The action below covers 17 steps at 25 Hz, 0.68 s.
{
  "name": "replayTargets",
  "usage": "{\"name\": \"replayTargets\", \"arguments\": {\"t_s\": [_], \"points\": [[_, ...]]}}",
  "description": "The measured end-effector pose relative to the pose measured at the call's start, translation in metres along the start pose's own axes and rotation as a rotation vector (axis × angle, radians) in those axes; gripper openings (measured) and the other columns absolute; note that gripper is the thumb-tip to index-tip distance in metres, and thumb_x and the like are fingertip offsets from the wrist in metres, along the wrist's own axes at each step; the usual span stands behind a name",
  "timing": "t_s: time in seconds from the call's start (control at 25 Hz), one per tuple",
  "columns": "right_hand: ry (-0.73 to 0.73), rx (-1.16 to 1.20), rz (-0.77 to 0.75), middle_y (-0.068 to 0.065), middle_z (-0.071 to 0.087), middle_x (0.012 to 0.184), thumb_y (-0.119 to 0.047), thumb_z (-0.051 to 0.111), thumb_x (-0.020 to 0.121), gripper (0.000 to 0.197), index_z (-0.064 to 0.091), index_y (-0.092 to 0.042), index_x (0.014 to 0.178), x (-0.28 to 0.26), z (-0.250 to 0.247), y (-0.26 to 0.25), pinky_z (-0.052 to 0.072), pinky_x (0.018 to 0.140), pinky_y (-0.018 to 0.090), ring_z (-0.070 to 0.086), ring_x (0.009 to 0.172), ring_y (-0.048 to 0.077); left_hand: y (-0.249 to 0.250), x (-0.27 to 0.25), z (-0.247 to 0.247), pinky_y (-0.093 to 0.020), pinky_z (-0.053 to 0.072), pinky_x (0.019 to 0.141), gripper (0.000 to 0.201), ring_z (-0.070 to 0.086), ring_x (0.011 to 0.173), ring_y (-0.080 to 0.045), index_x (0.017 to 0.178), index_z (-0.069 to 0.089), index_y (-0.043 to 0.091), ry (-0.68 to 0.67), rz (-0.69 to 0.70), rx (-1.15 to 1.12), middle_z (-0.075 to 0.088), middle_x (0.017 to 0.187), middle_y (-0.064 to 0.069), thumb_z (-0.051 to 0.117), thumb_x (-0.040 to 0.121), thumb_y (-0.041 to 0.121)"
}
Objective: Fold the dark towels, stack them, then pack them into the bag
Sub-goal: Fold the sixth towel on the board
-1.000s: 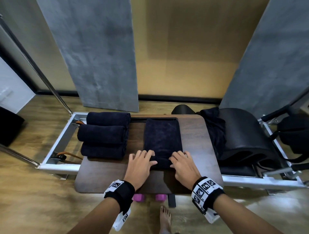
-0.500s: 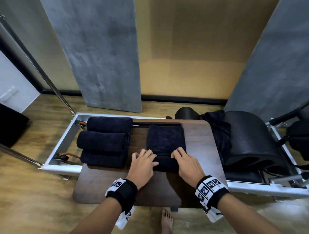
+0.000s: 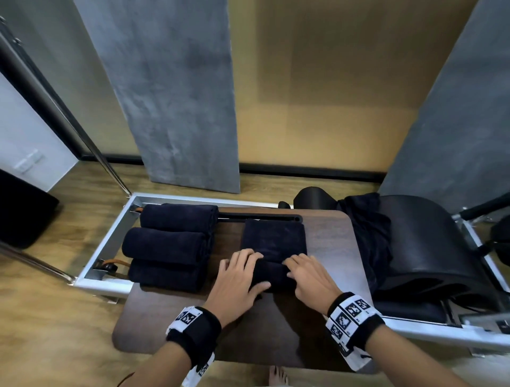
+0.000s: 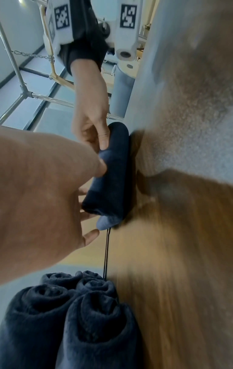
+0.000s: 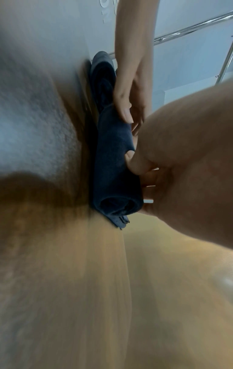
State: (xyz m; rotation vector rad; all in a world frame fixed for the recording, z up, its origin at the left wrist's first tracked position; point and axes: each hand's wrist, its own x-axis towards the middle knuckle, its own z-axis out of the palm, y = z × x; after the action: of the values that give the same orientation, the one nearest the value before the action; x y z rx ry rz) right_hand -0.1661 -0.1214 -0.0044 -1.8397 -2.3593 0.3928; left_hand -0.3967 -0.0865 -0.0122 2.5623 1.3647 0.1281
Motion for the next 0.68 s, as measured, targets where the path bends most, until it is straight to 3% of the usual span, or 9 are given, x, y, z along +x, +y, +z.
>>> {"name": "replayTargets", "arguments": {"t_s": [0.08,0.2,0.28,0.36,0.4,0.52,0.68], "points": [[0.012,0.106,0.022,-0.004,0.061,0.1,-0.008,0.058,0.096,0.045,0.043,-0.026,0.134,0.006,-0.005,0.003,0.036,0.079,0.028,0.055,0.094,0.016,0.001,0.003,-0.002,-0.035,0.036,0.104,0.055,0.038,0.137,-0.012,0.143,0.039,0.034,-0.04,-0.006,0.005,0.04,0.145,0.013,0.062,0.097,0.053],[-0.009,0.166,0.0,-0.012,0.048,0.083,-0.009,0.057,0.097,0.043,0.035,-0.032,0.125,0.011,-0.008,0.008,0.032,0.073,0.027,0.049,0.078,0.012,0.001,0.012,-0.004,-0.035,0.032,0.105,0.045,0.039,0.136,-0.01,0.139,0.044,0.037,-0.024,-0.07,-0.015,0.047,0.14,0.019,0.064,0.099,0.037],[0.012,0.192,-0.04,-0.012,0.053,0.09,-0.031,0.054,0.103,0.023,0.04,-0.032,0.121,0.012,-0.011,0.012,0.036,0.075,0.031,0.052,0.082,0.014,0.0,0.016,-0.004,-0.038,0.03,0.106,0.038,0.038,0.135,-0.011,0.139,0.047,0.037,-0.019,-0.102,-0.033,0.05,0.139,0.019,0.059,0.103,0.035],[-0.04,0.185,-0.041,-0.013,0.053,0.113,-0.064,0.054,0.094,0.048,0.046,-0.031,0.127,0.011,-0.012,0.018,0.041,0.085,0.032,0.052,0.1,0.01,-0.001,0.02,-0.003,-0.041,0.03,0.106,0.036,0.036,0.136,-0.012,0.141,0.047,0.035,-0.028,-0.128,-0.041,0.048,0.14,0.018,0.052,0.106,0.037],[-0.066,0.141,-0.044,-0.012,0.048,0.123,-0.069,0.058,0.088,0.058,0.049,-0.03,0.131,0.01,-0.011,0.021,0.041,0.092,0.031,0.048,0.109,0.008,0.0,0.021,-0.003,-0.042,0.03,0.106,0.036,0.035,0.136,-0.012,0.142,0.047,0.035,-0.032,-0.139,-0.037,0.046,0.14,0.016,0.049,0.107,0.038],[-0.003,0.051,-0.067,-0.012,0.046,0.127,-0.049,0.062,0.096,0.041,0.058,-0.029,0.13,0.018,-0.01,0.028,0.037,0.098,0.031,0.044,0.118,0.011,0.002,0.027,-0.004,-0.042,0.033,0.104,0.036,0.038,0.131,-0.016,0.141,0.049,0.033,-0.029,-0.158,-0.006,0.039,0.137,0.009,0.043,0.108,0.042],[-0.024,0.119,-0.003,-0.009,0.062,0.115,-0.025,0.054,0.103,0.023,0.061,-0.025,0.125,0.037,-0.012,0.033,0.036,0.102,0.038,0.051,0.108,0.012,0.004,0.034,-0.005,-0.04,0.035,0.106,0.038,0.043,0.128,-0.011,0.145,0.044,0.033,0.036,-0.211,-0.102,0.046,0.136,0.012,0.033,0.111,0.048]]}}
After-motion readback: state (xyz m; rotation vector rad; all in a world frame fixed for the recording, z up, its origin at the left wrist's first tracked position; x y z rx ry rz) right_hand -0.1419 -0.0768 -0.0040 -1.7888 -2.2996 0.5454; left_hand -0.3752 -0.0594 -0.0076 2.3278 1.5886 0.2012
